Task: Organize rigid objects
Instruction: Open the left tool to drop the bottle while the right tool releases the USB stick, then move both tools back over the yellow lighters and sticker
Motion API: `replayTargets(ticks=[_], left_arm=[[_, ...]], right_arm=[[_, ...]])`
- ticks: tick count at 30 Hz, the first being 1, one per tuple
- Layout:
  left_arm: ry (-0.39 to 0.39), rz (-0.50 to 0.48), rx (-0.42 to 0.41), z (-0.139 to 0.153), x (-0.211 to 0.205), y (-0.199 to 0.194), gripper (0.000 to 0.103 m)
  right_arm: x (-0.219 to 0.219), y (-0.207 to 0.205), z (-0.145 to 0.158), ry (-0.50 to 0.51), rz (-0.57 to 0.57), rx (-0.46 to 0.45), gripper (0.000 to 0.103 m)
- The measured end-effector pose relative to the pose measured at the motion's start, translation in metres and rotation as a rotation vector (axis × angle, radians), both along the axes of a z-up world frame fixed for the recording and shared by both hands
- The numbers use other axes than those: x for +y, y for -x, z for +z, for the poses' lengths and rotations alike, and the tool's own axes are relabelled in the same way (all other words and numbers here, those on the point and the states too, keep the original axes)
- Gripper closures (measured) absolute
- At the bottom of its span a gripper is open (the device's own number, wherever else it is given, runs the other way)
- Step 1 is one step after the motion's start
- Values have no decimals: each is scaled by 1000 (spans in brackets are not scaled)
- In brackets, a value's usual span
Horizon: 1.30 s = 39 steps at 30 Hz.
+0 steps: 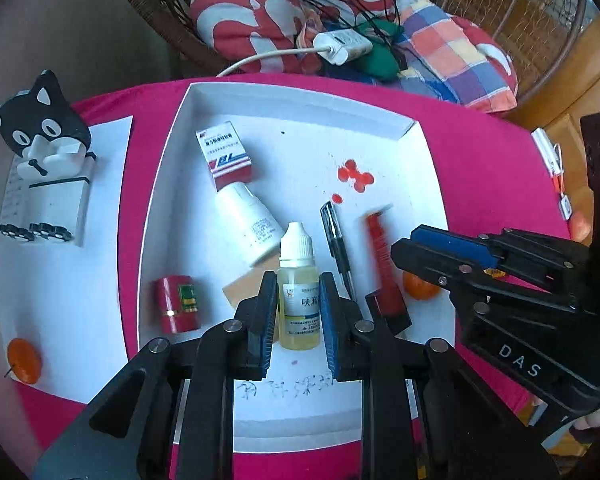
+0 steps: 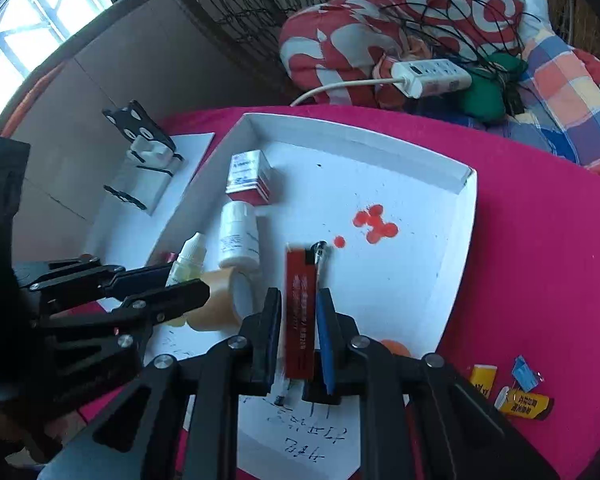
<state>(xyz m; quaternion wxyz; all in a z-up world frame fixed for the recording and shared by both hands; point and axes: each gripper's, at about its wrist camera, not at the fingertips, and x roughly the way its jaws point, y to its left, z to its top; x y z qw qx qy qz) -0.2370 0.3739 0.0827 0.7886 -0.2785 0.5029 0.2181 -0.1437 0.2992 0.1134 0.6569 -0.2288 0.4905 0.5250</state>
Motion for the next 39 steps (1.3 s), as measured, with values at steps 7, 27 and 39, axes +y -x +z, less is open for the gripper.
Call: replayTargets(ticks=[7,27,39], left_arm=[[-99,46,45,2,-3,4,22],[-202,125,-12,38,-33,9,21],[-169,-28,-32,40,-103,-51,21]], right_arm=[[-1,8,3,-1,17,-110,79],[-59,-29,62,-173,-143,-209,0],[-180,-109,118,-300,-437,-215,0]])
